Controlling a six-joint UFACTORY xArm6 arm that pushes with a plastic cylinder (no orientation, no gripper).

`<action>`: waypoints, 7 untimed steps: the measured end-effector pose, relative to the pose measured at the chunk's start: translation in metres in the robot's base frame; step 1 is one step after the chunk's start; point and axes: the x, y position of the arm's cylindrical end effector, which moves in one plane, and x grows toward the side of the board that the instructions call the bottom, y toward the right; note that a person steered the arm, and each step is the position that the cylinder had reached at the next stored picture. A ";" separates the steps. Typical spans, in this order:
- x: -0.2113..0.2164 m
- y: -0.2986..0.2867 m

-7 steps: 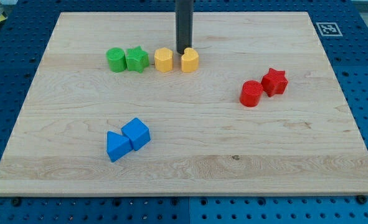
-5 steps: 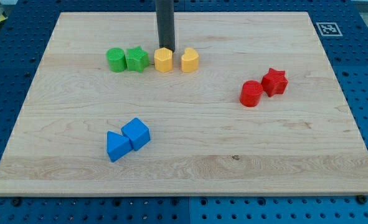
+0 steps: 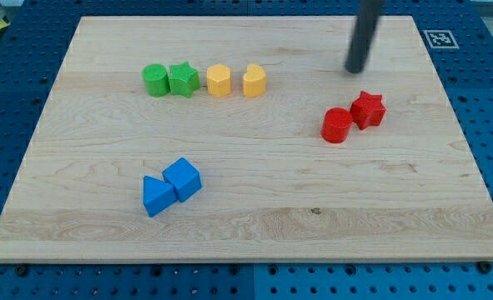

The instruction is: Point your arm at the red star

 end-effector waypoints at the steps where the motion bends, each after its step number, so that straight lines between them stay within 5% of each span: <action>1: 0.045 0.066; 3: 0.131 0.121; 5: 0.115 0.038; 7: 0.109 0.028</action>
